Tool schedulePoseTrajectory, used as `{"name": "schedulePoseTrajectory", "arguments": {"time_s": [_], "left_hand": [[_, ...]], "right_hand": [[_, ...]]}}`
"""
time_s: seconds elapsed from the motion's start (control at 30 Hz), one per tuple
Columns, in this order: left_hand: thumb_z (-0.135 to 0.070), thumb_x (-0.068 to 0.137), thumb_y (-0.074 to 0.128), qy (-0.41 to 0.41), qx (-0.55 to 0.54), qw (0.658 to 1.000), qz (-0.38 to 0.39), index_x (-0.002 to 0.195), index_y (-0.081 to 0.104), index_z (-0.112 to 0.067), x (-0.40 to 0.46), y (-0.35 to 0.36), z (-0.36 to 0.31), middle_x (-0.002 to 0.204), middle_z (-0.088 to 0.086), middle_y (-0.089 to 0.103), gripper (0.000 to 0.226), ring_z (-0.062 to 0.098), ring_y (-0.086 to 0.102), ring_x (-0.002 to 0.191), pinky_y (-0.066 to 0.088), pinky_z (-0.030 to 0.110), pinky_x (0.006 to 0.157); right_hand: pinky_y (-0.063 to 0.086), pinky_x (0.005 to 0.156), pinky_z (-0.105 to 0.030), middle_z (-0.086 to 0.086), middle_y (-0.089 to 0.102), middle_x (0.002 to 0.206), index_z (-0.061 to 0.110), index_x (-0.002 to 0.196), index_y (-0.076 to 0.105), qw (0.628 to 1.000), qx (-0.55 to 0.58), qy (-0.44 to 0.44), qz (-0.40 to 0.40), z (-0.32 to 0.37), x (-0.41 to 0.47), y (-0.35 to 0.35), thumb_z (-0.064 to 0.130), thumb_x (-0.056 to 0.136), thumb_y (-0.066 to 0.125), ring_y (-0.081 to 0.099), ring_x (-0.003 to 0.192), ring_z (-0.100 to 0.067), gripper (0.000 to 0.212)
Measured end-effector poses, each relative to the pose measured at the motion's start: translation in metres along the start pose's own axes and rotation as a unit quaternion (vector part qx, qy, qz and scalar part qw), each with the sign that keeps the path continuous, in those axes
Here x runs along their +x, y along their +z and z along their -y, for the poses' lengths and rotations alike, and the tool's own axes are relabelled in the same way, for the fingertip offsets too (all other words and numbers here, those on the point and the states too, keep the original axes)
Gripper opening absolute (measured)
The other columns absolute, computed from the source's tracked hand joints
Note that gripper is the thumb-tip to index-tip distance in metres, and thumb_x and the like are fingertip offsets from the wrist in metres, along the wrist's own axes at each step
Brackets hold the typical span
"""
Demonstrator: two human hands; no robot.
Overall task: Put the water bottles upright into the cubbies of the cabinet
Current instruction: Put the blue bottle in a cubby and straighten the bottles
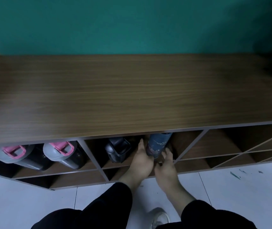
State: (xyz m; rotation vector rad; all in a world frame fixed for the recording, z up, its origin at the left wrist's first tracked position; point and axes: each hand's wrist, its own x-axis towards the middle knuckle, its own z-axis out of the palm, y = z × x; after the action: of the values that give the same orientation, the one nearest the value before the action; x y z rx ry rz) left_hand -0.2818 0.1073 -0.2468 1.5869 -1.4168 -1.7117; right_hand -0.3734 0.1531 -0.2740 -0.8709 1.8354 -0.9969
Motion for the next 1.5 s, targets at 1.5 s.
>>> {"name": "schedulePoseTrajectory", "arguments": {"time_s": [1.5], "left_hand": [[0.009,0.096,0.041,-0.041,-0.206,0.949,-0.234,0.158,0.018,-0.017,-0.024,-0.036,0.067,0.138,0.006,0.057,0.071,0.025,0.055,0.131,0.043,0.044,0.113]], "right_hand": [[0.044,0.108,-0.039,-0.003,0.058,0.139,0.025,0.144,0.035,0.985,-0.052,-0.009,0.166,0.012,0.029,0.087,0.005,0.08,0.046,0.057,0.125,-0.023,0.068]]}}
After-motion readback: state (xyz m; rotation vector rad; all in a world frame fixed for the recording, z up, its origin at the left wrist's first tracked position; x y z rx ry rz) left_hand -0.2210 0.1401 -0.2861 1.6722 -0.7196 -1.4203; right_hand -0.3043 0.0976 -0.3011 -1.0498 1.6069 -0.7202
